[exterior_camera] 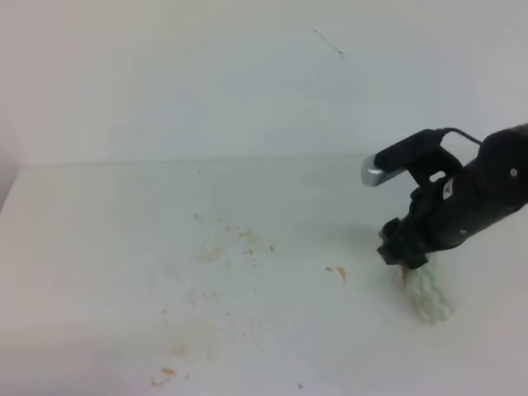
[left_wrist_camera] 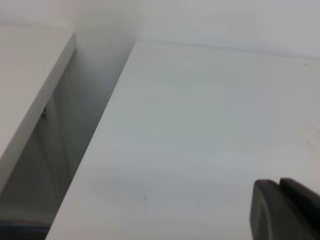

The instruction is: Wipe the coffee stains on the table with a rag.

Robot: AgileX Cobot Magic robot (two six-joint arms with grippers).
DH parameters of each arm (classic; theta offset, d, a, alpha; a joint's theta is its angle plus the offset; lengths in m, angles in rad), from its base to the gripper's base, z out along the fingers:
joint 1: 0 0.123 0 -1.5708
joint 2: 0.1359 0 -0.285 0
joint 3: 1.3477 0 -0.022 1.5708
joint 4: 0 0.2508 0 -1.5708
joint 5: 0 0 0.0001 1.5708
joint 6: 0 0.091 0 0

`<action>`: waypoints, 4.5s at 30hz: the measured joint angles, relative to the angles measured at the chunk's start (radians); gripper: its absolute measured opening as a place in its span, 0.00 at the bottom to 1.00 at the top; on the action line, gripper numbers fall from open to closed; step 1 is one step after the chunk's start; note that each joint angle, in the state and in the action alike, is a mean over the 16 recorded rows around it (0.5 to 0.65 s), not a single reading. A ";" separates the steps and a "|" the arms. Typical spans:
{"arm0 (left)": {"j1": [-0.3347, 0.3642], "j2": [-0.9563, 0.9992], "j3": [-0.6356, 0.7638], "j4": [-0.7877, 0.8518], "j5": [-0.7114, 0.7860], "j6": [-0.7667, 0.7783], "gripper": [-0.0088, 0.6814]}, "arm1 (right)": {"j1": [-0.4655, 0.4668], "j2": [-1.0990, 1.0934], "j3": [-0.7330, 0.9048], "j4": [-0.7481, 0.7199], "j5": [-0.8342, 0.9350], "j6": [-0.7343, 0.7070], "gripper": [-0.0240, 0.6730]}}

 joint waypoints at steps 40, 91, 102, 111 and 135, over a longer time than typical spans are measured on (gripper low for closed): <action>0.000 0.010 0.002 0.000 0.000 0.000 0.01 | 0.008 -0.815 0.666 -0.298 -0.358 0.371 0.03; 0.000 0.002 0.021 0.000 -0.001 0.000 0.01 | -0.446 -1.773 1.223 -0.370 -0.246 0.481 0.03; 0.000 0.002 0.023 0.000 -0.001 0.000 0.01 | -0.448 -1.773 1.223 -0.369 -0.249 0.479 0.03; 0.000 0.002 0.026 0.000 -0.001 0.000 0.01 | -0.447 -1.772 1.221 -0.369 -0.248 0.479 0.03; 0.000 0.004 0.026 0.000 -0.006 0.000 0.01 | -0.447 -1.770 1.223 -0.369 -0.250 0.479 0.03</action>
